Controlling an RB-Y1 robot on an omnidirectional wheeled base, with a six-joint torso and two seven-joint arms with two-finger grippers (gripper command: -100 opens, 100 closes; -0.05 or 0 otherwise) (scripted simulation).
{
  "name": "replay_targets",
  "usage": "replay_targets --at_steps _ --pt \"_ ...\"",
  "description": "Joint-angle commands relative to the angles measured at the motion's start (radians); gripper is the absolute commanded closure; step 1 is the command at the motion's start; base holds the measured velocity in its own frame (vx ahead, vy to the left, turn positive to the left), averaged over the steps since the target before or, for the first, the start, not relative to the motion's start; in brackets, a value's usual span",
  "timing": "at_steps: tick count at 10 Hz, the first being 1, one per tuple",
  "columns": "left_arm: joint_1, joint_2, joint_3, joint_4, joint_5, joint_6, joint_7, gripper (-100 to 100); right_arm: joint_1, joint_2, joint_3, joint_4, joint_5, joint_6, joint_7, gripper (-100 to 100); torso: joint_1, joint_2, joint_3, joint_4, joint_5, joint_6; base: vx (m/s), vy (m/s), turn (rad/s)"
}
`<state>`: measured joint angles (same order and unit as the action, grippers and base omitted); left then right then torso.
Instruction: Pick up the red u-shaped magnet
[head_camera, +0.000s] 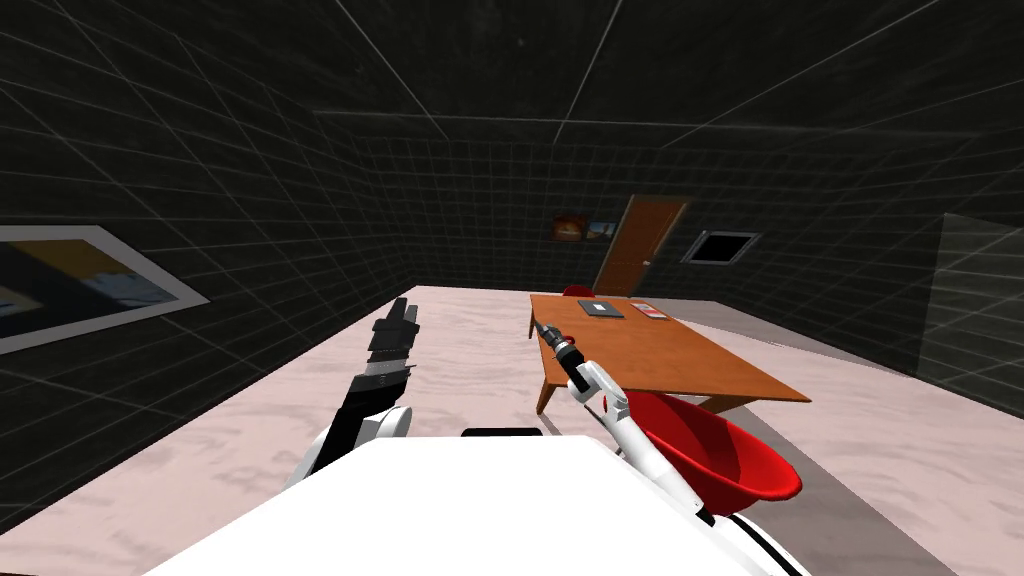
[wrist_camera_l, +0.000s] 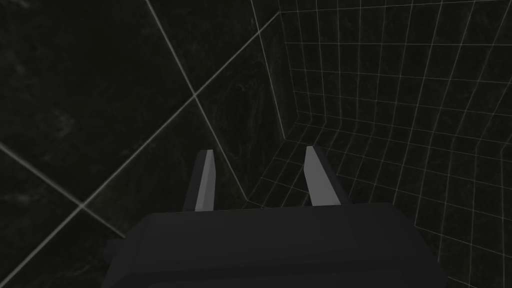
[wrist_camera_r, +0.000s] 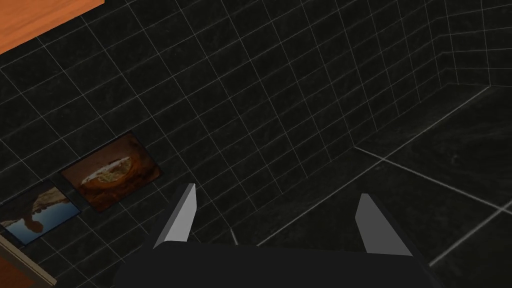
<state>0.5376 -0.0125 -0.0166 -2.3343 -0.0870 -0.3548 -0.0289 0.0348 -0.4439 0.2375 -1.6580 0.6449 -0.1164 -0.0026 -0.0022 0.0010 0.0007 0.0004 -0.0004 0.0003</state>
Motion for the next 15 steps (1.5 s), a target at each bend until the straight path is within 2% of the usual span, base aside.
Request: replay_targets --at_steps 1,2,3,5,6,7,8,9,10,12,13,15 --pt "0.0 0.0 0.0 0.0 0.0 0.0 0.0 0 -0.008 -0.014 0.006 0.05 0.032 0.009 0.005 -100 0.0 0.0 0.0 0.0 0.0 0.0 -0.026 -0.017 0.141" --pt "0.0 0.0 0.0 0.0 0.0 0.0 0.0 0 -0.03 -0.038 0.022 0.092 0.073 0.029 0.015 -100 0.0 0.0 0.0 0.0 0.0 0.001 -0.028 -0.02 0.265" --pt "0.0 0.0 0.0 0.0 0.0 0.0 0.0 0 -0.03 -0.038 0.022 0.111 0.082 0.029 0.015 -100 0.0 0.0 0.0 0.0 0.0 0.0 -0.022 -0.024 0.126" --pt "0.0 0.0 0.0 0.0 0.0 0.0 0.0 0 -0.07 -0.086 0.053 0.197 0.155 0.068 0.038 -100 -0.001 0.0 0.0 0.0 0.0 0.0 -0.033 -0.03 0.307" --pt "0.0 0.0 0.0 0.0 0.0 0.0 0.0 0 -0.07 -0.086 0.053 0.236 0.179 0.068 0.038 -100 -0.001 0.0 0.0 0.0 0.0 0.0 -0.035 -0.03 0.168" --pt "0.0 0.0 0.0 0.0 0.0 0.0 0.0 0 -0.07 -0.086 0.053 0.237 0.179 0.068 0.038 -100 -0.001 0.001 0.0 0.0 0.0 0.001 -0.018 -0.015 -0.023" --pt "0.0 0.0 0.0 0.0 0.0 0.0 0.0 0 -0.088 -0.109 0.067 0.269 0.221 0.087 0.05 -100 0.0 0.0 0.0 0.0 0.0 0.002 -0.023 -0.017 0.267" --pt "0.0 0.0 0.0 0.0 0.0 0.0 0.0 0 -0.088 -0.109 0.067 0.299 0.227 0.087 0.05 -100 0.0 0.0 0.0 0.0 0.0 0.0 -0.023 -0.022 0.142" --pt "0.0 0.0 0.0 0.0 0.0 0.0 0.0 0 -0.104 -0.131 0.081 0.325 0.268 0.105 0.062 -100 -0.001 0.0 0.0 0.0 0.0 0.001 -0.036 -0.021 0.227" --pt "0.0 0.0 0.0 0.0 0.0 0.0 0.0 0 -0.104 -0.131 0.081 0.365 0.274 0.105 0.062 -100 -0.001 0.0 0.0 0.0 0.0 0.001 -0.016 -0.019 0.071" --pt "0.0 0.0 0.0 0.0 0.0 0.0 0.0 0 -0.118 -0.152 0.095 0.39 0.314 0.124 0.075 -100 0.0 -0.001 0.0 0.0 0.0 0.002 -0.018 -0.021 0.242" --pt "0.0 0.0 0.0 0.0 0.0 0.0 0.0 0 -0.118 -0.152 0.095 0.424 0.32 0.124 0.075 -100 -0.001 -0.001 0.0 0.0 0.0 0.001 -0.014 -0.02 0.084"
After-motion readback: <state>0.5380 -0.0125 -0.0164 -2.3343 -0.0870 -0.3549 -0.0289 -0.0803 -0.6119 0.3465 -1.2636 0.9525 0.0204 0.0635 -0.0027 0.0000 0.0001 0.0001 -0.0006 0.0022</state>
